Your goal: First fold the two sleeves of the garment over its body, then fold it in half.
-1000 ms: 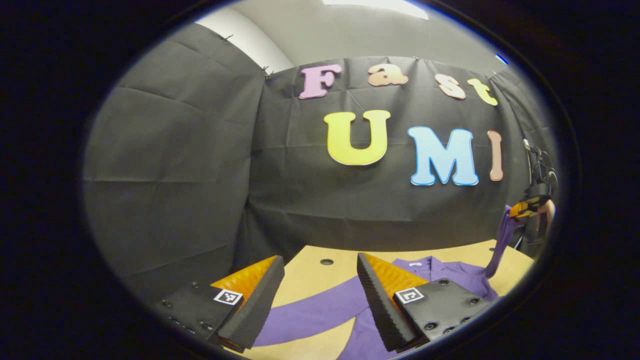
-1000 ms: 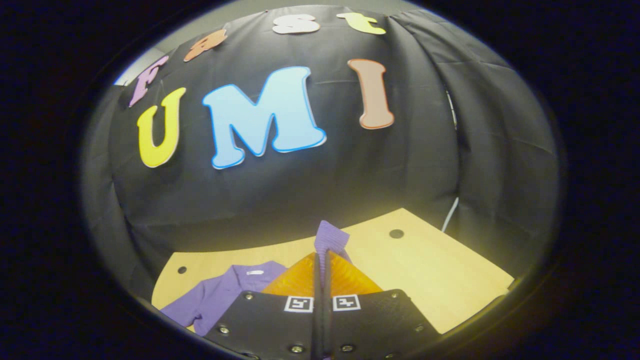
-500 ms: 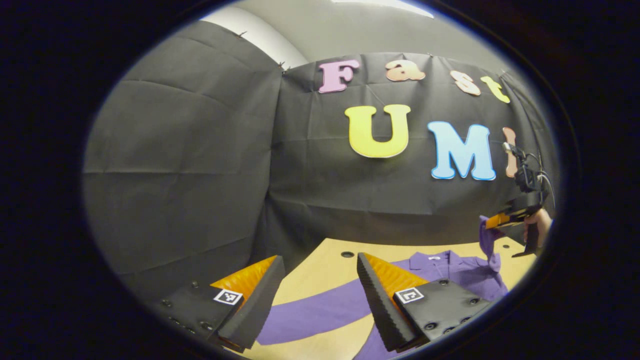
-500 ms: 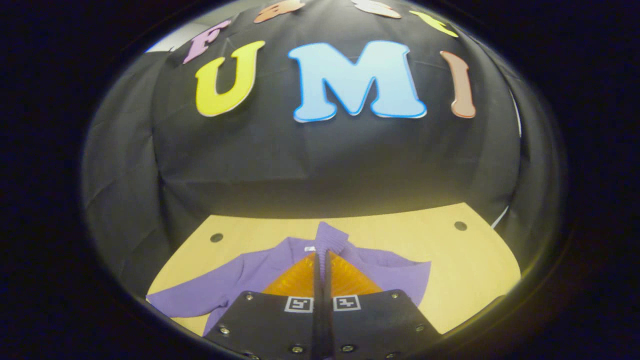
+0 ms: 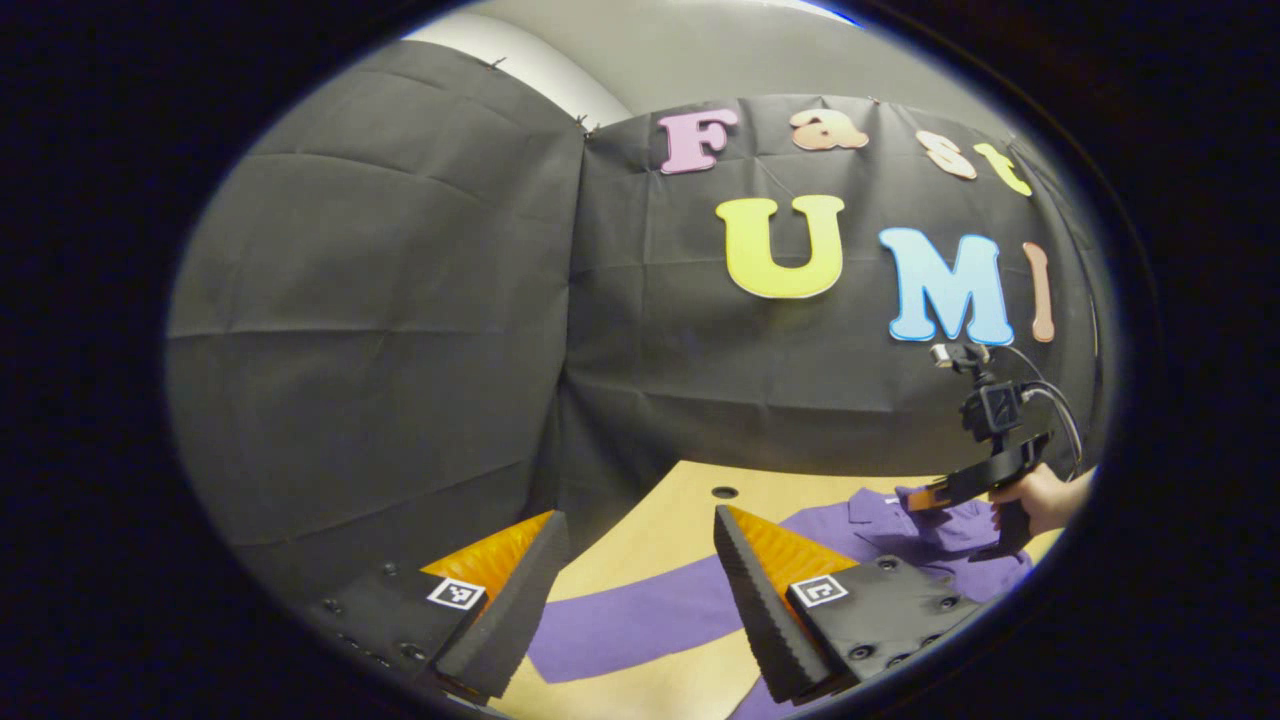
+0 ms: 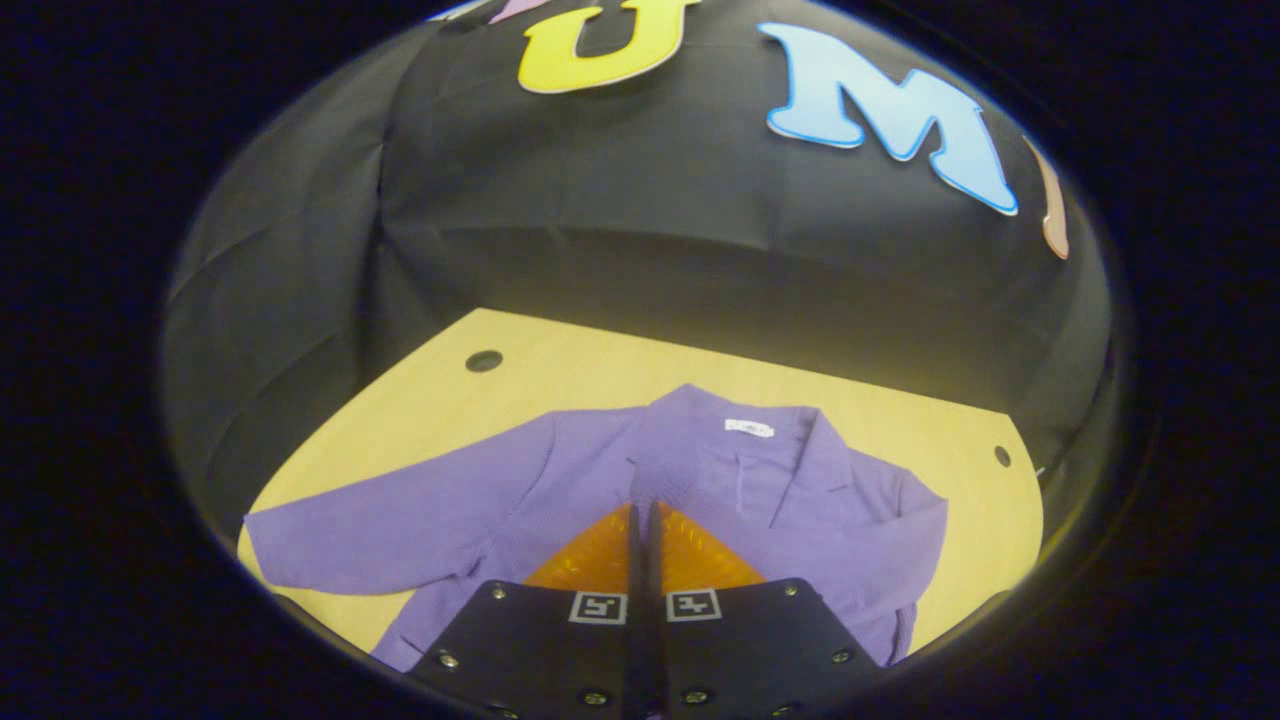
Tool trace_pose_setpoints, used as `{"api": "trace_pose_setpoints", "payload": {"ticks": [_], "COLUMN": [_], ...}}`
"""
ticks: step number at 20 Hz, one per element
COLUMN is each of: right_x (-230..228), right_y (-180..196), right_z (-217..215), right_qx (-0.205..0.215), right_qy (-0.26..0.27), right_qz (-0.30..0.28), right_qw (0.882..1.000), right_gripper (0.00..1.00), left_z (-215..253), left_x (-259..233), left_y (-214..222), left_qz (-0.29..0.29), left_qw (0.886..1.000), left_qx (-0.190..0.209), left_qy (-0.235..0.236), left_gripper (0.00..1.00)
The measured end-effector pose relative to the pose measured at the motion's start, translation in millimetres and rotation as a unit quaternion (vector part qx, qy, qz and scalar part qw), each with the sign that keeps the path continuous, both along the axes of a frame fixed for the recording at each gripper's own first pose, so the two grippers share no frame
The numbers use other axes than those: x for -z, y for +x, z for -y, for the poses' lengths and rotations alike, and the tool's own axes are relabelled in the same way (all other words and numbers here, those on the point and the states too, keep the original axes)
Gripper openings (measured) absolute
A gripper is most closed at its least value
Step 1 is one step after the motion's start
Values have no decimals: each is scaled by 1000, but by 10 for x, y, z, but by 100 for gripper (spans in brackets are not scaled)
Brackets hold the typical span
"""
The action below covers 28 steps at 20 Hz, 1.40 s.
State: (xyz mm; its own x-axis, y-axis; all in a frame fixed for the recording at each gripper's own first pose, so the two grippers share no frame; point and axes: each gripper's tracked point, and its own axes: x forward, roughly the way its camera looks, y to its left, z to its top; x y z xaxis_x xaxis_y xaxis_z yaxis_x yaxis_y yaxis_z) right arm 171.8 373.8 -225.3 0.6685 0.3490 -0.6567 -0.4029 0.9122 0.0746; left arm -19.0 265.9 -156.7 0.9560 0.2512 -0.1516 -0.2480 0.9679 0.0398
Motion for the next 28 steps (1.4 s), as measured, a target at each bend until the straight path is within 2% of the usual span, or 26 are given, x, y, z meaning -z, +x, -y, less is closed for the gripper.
{"api": "trace_pose_setpoints", "payload": {"ticks": [5, 10, 12, 13, 15, 16, 17, 18, 19, 24, 28], "right_x": [360, 347, 240, 182, 24, -48, -148, -246, -370, -1076, -1516], "right_y": [-82, -153, -173, -210, -272, -300, -350, -399, -430, -686, -988], "right_z": [-219, -343, -374, -364, -349, -331, -299, -261, -222, 93, 361], "right_qx": [-22, -35, -39, -41, -41, -37, -33, -28, -21, 2, 14], "right_qy": [-20, -9, 1, 5, 16, 22, 31, 39, 47, 69, 75], "right_qz": [-32, -32, -22, -16, -5, 2, 9, 16, 27, 98, 139], "right_qw": [999, 999, 999, 999, 999, 999, 999, 999, 998, 993, 987], "right_gripper": [0, 8, 29, 44, 66, 71, 83, 88, 93, 94, 94], "left_z": [-144, -117, -87, -94, -118, -127, -152, -178, -219, -500, -905], "left_x": [129, 200, 249, 293, 372, 415, 460, 517, 569, 1071, 1617], "left_y": [-3, 25, 32, 35, 35, 40, 45, 30, 20, 2, -124], "left_qz": [-17, -25, -28, -29, -35, -38, -42, -46, -50, -90, -149], "left_qw": [1000, 1000, 1000, 1000, 999, 999, 999, 999, 999, 994, 979], "left_qx": [-9, -2, 0, 0, -3, -5, -9, -13, -18, -58, -127], "left_qy": [2, 1, -2, -4, -7, -9, -10, -11, -12, -23, -58], "left_gripper": [93, 94, 94, 94, 93, 93, 93, 95, 93, 93, 95]}}
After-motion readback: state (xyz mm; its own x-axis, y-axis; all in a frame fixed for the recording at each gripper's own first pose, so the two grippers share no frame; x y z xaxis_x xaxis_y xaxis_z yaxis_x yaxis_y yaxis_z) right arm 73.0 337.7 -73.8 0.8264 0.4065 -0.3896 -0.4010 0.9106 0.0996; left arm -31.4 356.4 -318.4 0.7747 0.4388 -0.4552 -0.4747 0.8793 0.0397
